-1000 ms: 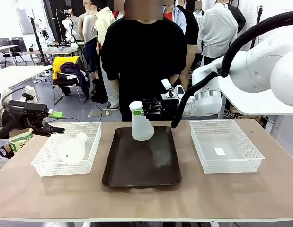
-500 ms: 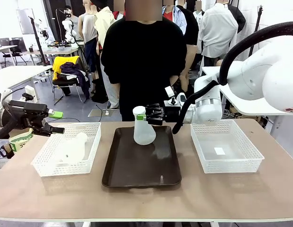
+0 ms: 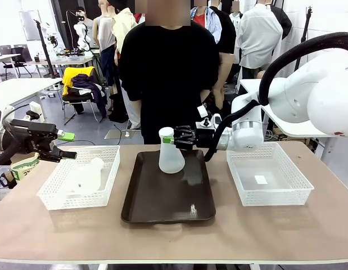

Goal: Prepare the laboratory tools.
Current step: Place the picked Big flask upright in the Handle tray as instructed by the person.

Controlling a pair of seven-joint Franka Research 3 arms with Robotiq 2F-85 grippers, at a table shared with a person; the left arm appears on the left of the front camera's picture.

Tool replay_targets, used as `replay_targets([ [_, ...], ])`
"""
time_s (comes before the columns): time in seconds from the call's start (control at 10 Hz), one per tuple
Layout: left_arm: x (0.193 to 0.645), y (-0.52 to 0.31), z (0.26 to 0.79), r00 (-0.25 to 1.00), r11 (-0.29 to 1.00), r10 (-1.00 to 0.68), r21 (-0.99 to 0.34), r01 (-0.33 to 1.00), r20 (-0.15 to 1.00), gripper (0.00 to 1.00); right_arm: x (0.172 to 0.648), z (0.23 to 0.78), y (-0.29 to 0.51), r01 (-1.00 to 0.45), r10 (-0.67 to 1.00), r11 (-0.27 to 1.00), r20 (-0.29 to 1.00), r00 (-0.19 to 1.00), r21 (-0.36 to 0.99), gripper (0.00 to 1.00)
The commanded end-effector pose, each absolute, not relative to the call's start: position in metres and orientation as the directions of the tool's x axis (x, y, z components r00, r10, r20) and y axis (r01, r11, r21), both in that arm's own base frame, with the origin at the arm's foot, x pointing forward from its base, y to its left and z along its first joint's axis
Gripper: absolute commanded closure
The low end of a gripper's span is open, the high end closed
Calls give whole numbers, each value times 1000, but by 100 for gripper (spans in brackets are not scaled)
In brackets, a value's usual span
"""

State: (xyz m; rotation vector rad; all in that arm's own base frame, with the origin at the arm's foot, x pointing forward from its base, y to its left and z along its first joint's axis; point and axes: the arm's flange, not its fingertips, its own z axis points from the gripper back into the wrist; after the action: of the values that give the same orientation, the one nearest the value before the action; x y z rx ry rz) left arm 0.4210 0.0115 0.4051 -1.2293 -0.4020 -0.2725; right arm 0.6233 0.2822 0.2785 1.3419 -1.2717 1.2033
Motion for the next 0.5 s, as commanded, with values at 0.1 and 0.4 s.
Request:
replay_targets([
  [0.1,420,12,406,895,307,17,-854,419,445,0,630,277,281,-998,-165,-58,986,27,17,30],
  [0.4,420,12,406,895,307,17,-854,419,445,0,627,283,277,-998,-170,-56,985,38,29,0],
])
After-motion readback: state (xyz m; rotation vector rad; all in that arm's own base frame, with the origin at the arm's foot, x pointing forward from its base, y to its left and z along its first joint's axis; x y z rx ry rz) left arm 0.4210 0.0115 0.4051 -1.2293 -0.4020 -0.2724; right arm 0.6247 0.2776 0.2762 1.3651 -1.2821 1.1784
